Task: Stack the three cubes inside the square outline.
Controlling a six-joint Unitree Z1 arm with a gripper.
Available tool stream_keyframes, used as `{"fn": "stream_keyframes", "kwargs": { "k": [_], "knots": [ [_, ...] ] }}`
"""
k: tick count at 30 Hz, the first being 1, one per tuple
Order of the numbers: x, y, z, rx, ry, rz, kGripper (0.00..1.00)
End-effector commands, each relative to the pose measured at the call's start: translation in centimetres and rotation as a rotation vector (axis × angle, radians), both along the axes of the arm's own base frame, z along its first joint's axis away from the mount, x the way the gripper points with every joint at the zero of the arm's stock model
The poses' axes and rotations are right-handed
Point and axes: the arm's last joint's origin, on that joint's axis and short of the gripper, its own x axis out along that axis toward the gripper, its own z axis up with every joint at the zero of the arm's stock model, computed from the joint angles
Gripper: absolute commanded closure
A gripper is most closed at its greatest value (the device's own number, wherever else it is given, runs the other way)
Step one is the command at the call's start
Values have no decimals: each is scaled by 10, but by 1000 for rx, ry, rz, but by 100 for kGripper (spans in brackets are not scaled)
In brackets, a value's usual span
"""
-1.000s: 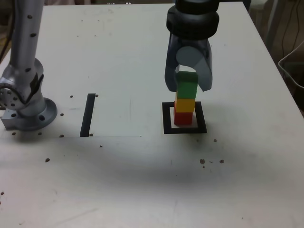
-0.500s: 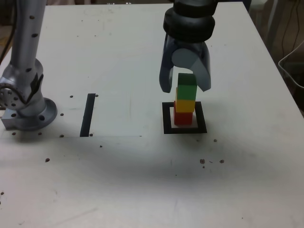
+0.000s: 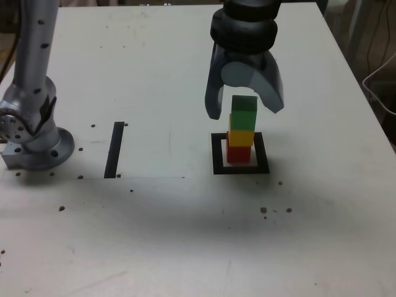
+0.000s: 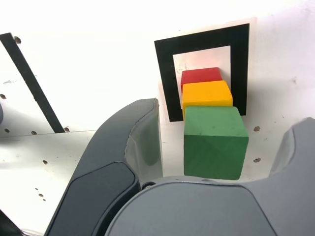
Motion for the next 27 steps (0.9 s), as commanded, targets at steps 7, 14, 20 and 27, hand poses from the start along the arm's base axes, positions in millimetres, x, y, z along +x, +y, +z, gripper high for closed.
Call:
{"fn": "stream_keyframes", "kwargs": {
  "k": [7, 14, 20, 27],
  "knots": [
    [-5, 2, 8, -2, -47, -3, 1],
    [-10, 6, 9, -5, -59, 1, 1],
    [-21, 9, 16, -9, -48, 7, 1],
    [-46, 11, 32, -9, -53, 9, 1]
  ]
}}
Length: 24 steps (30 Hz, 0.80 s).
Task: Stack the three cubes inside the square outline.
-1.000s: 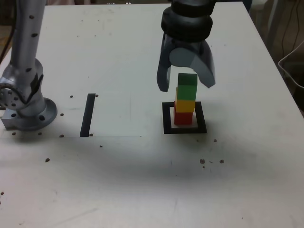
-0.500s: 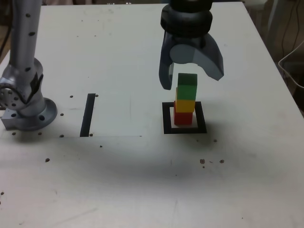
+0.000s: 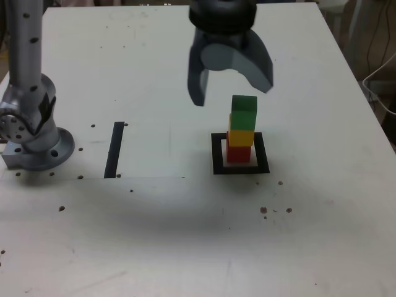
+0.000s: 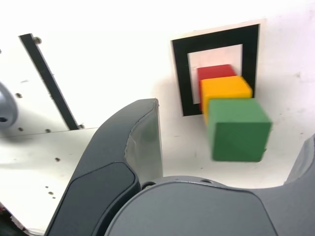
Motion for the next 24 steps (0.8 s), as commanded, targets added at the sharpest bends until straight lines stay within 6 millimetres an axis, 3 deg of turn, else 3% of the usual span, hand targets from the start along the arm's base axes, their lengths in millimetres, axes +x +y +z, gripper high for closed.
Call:
{"fn": "stream_keyframes", "kwargs": {
  "k": [1, 5, 13, 24],
  "knots": [
    [-12, 2, 9, -1, -18, 1, 1],
    [-35, 5, 18, -16, -32, 6, 1],
    [-71, 17, 9, -42, 19, 46, 1],
    [-102, 29, -40, -16, 44, 77, 1]
  ]
}}
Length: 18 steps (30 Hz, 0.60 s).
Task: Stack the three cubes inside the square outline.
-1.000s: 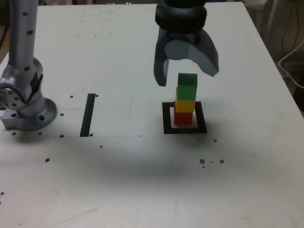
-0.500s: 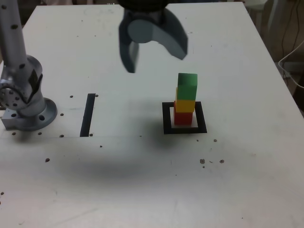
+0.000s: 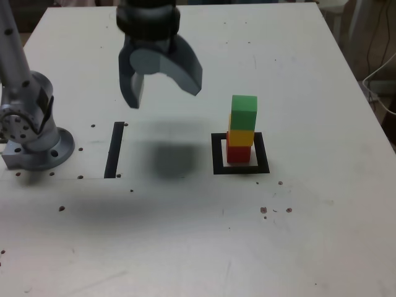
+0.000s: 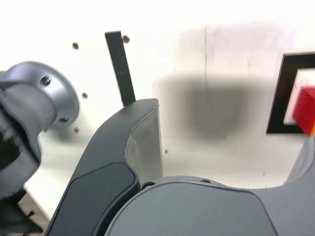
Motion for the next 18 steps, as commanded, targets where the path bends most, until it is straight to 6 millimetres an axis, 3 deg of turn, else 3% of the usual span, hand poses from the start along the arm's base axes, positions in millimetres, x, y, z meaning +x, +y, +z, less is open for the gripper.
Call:
{"fn": "stream_keyframes", "kwargs": {
  "k": [1, 18],
  "knots": [
    [-9, 0, -9, -9, 6, 1, 1],
    [-37, -4, -34, -38, 115, 40, 1]
  ]
}}
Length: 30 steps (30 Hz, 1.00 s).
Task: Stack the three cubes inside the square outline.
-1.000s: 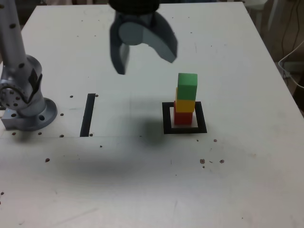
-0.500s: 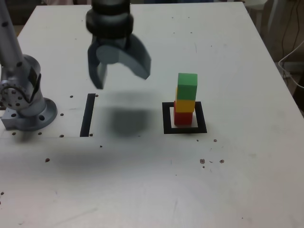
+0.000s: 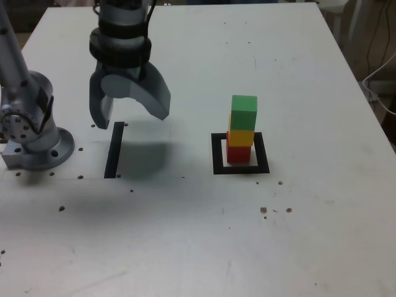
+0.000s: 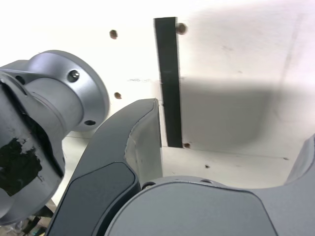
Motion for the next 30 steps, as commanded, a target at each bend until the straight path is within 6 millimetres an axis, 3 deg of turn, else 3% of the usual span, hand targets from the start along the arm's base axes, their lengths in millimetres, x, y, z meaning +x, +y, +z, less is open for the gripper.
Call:
{"fn": "stream_keyframes", "kwargs": {
  "k": [1, 30],
  "knots": [
    [-1, -1, -1, -3, 9, 3, 1],
    [-16, -8, -23, -23, 29, -26, 1]
  ]
}}
